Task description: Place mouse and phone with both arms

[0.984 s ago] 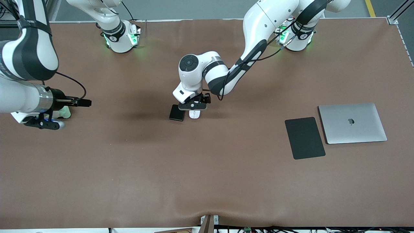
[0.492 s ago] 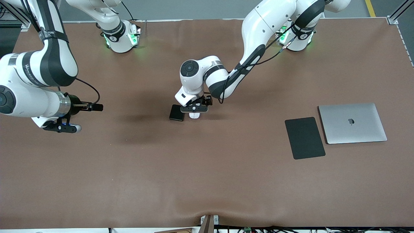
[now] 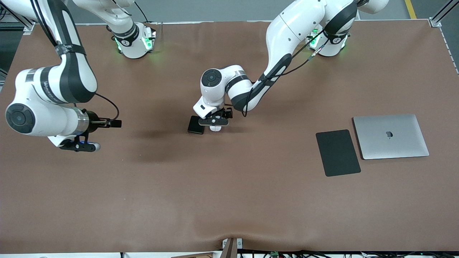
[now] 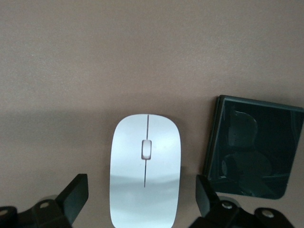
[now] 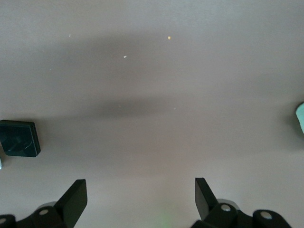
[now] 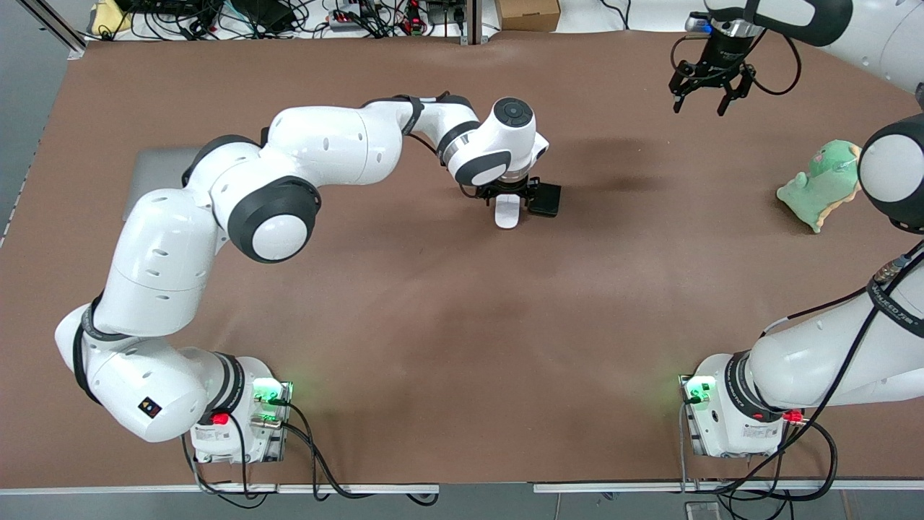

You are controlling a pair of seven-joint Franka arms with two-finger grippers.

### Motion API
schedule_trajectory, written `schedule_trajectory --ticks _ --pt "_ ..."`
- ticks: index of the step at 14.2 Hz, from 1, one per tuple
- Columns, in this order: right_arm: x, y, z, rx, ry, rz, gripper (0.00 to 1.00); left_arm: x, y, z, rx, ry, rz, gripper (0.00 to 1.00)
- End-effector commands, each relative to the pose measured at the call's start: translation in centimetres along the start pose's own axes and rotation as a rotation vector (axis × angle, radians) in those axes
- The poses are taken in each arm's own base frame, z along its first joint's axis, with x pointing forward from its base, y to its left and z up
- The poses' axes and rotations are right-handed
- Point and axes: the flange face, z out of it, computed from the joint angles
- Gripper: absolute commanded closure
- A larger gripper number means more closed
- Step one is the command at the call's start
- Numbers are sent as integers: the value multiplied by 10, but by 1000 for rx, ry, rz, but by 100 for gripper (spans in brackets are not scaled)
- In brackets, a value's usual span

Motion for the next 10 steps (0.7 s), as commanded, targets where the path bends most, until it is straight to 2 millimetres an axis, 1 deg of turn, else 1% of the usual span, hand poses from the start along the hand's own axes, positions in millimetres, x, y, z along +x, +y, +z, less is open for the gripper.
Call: schedule_trajectory --ticks 1,4,6,9,10 --pt "4 -7 12 29 4 9 0 5 7 5 -7 31 23 0" --pt "6 -17 18 26 17 17 0 7 3 12 0 36 28 0" --pt "8 -29 22 22 24 19 0 7 2 18 2 36 29 0" --pt "8 -42 27 16 31 32 0 3 5 24 4 52 37 0" --pt "9 -43 29 16 29 37 0 3 6 26 3 61 40 0"
